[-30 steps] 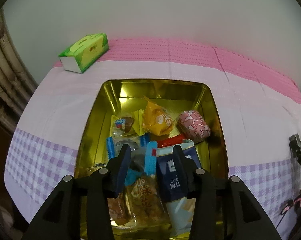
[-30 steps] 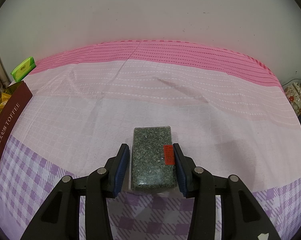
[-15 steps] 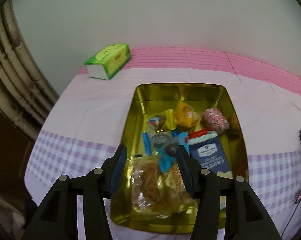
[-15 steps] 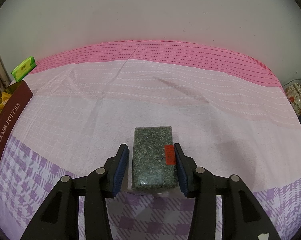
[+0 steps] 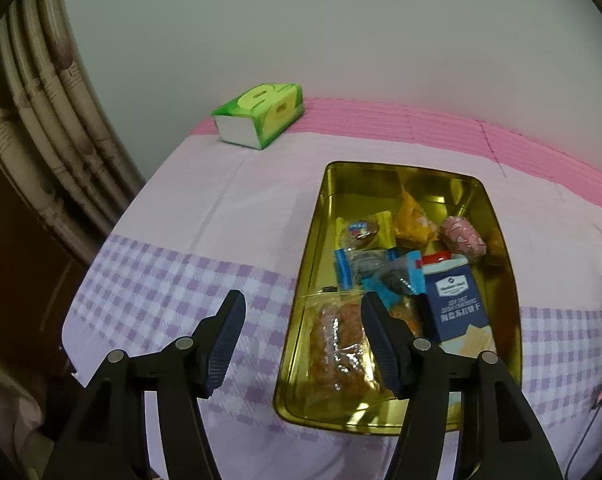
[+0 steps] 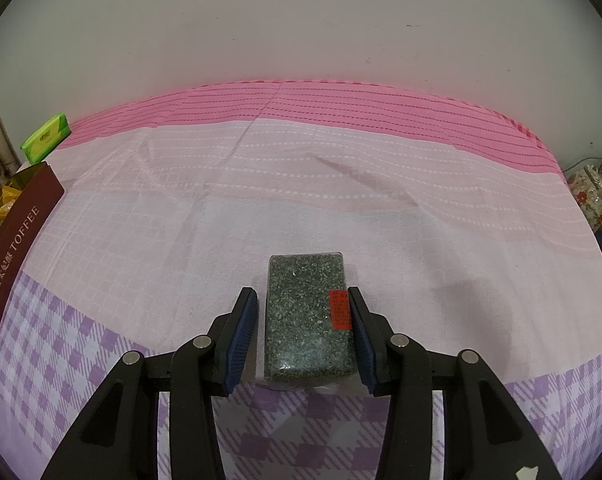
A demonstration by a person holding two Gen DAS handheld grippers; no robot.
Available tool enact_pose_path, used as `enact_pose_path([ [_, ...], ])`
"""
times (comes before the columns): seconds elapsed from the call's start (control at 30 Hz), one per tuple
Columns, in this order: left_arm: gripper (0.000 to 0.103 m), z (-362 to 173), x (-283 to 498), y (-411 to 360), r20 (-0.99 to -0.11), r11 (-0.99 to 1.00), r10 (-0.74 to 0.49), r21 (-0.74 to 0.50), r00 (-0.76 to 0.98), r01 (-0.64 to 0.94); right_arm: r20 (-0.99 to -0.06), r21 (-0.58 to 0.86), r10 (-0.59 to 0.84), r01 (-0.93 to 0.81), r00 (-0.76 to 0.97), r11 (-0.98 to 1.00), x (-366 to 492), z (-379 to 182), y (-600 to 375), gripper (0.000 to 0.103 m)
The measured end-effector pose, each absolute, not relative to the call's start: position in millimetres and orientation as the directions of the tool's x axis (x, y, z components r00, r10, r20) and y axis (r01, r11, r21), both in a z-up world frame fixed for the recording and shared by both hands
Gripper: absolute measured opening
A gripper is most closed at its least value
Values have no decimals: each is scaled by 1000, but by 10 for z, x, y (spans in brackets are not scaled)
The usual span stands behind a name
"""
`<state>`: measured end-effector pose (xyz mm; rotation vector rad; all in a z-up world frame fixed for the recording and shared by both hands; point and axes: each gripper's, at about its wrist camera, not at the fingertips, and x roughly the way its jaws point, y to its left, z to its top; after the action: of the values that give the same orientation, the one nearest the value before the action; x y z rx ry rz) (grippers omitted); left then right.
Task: Organize snacks
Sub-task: 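Carry the grey speckled block over the gold tin with the right gripper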
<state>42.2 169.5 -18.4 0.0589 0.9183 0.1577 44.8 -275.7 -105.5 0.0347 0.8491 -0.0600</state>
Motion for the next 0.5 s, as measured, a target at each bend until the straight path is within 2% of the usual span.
enact_pose_path([
  [0.17, 61, -232, 432, 1724, -790, 986, 164, 119, 590, -115, -754, 5, -51, 83, 655, 997, 449, -1046, -2721, 35],
  [0.3, 67, -251, 437, 1760, -781, 980, 200, 150, 591, -132, -764, -2, -67, 101, 642, 995, 465, -1031, -2675, 34],
  [0.5, 70, -207, 433, 1855, -783, 981, 182, 106, 595, -160, -777, -19, -87, 115, 623, 993, 474, -1007, -2567, 34],
])
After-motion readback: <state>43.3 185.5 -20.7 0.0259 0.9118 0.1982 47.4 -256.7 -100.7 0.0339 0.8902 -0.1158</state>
